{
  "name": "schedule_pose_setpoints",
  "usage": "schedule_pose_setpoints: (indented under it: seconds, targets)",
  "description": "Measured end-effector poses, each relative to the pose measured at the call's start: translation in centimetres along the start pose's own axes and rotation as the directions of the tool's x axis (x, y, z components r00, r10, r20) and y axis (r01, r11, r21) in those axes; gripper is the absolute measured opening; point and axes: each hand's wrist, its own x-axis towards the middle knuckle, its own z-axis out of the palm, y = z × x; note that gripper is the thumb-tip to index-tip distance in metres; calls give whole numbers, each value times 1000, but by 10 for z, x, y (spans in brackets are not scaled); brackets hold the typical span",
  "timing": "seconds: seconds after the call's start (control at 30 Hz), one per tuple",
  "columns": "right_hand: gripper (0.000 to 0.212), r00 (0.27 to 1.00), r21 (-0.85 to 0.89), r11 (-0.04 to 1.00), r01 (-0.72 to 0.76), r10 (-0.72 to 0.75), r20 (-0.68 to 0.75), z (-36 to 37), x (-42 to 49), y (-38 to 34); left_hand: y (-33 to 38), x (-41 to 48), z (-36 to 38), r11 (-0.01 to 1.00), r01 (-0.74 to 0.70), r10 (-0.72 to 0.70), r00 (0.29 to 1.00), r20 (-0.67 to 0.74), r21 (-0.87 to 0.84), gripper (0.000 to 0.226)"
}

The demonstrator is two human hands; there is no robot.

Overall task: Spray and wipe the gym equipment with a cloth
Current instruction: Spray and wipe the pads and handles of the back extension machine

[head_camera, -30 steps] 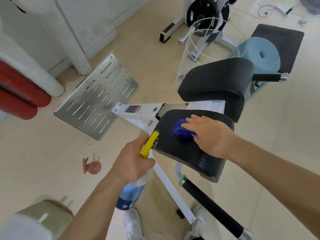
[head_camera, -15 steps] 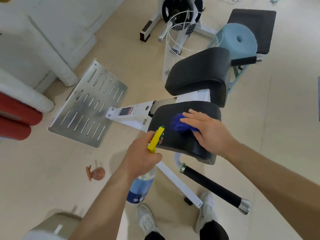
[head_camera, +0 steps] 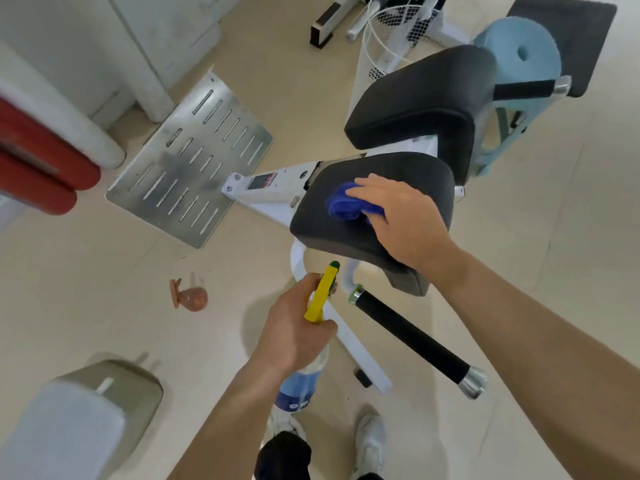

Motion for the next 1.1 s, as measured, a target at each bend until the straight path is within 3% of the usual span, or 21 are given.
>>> schedule_pose_setpoints:
  seconds: [0.13,0.2,0.3,0.43,0.6,0.7,0.8,0.87,0.9,0.97,1.03,1.1]
  targets:
    - [44,970,210,977,23,29,-242,-2,-71,21,-1,-19,26,1000,5,-5,1000,-1,-5,47]
    - [46,907,362,924,-122,251,-338,-7,-107,40,-2,-30,37,1000,-20,20,1000,-4,5,49]
    - [41,818,576,756,-310,521,-244,-10,-147,59,-3,-40,50,999,-37,37,999,-23,15,47]
    - [37,830,635,712,-301,523,-194,-15,-165,49,4,-48,61,993,-103,105,994,-39,52,46]
    - [31,799,731,644,-225,551,-239,-17,-153,12,15,-47,68,987,-144,145,989,-7,72,38]
    - [27,784,693,687,-220,547,-293,-16,-147,5,13,-47,67,987,-126,126,992,0,97,26]
    - [32,849,488,852,-191,393,-353,-6,-146,6,-1,-45,65,990,-123,125,992,-20,61,24]
    - [41,942,193,981,15,51,-332,6,-141,16,-8,-47,63,992,-118,119,992,-40,38,33]
    - [45,946,-23,981,195,-194,-260,14,-137,26,-12,-49,62,994,-109,110,993,-50,25,36]
    - [50,823,-426,751,505,-568,-25,25,-122,50,-20,-54,60,995,-93,91,993,-71,-26,39]
    - [50,702,-636,455,623,-684,198,24,-108,68,-29,-57,57,995,-77,71,993,-91,-67,40]
    - [50,594,-671,221,708,-700,397,23,-104,80,-38,-59,55,996,-63,57,994,-94,-60,40]
